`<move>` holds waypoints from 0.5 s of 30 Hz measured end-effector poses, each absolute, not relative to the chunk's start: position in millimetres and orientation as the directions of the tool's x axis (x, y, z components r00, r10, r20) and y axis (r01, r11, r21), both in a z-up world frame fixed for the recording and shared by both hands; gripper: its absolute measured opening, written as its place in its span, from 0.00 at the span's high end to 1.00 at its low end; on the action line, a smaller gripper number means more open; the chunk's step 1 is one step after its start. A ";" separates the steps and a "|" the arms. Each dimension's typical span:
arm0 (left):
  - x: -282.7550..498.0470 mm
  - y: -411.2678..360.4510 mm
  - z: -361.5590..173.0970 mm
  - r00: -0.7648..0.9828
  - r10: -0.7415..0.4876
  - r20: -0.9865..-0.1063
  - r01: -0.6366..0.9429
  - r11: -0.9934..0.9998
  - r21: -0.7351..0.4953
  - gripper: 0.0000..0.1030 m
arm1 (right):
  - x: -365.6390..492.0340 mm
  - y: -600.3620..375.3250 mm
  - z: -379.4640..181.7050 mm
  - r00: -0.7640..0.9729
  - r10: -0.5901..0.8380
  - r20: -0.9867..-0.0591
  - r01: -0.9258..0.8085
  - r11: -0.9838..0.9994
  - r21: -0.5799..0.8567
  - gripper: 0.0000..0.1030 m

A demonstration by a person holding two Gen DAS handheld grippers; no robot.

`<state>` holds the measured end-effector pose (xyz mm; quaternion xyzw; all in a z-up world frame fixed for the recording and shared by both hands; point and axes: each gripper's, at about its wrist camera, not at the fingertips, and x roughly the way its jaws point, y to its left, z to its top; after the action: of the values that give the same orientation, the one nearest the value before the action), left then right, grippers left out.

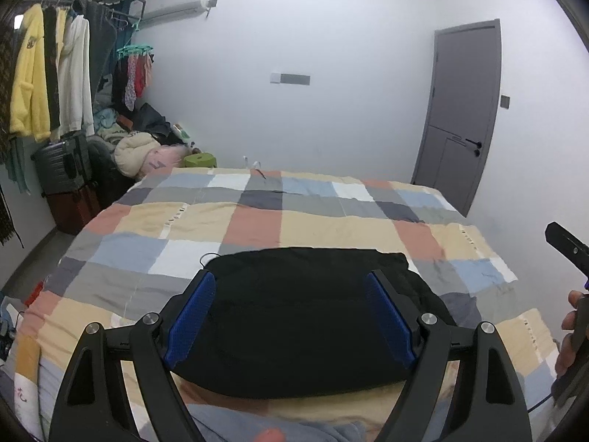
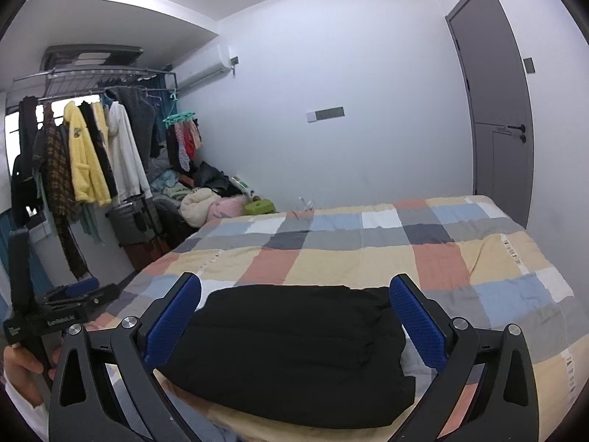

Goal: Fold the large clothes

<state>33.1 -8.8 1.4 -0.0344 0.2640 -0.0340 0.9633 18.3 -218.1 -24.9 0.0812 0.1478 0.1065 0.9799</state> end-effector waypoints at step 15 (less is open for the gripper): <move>-14.2 -19.0 -11.1 0.865 -0.095 -0.492 0.057 0.994 -0.092 0.18 | -26.9 -186.6 -52.6 0.932 0.225 -0.283 -0.182 0.969 0.168 0.00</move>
<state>-14.2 -19.0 -11.1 -0.0374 0.2564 -0.0392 0.9650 -26.9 -186.6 -52.6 0.0698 0.1519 0.1037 0.9805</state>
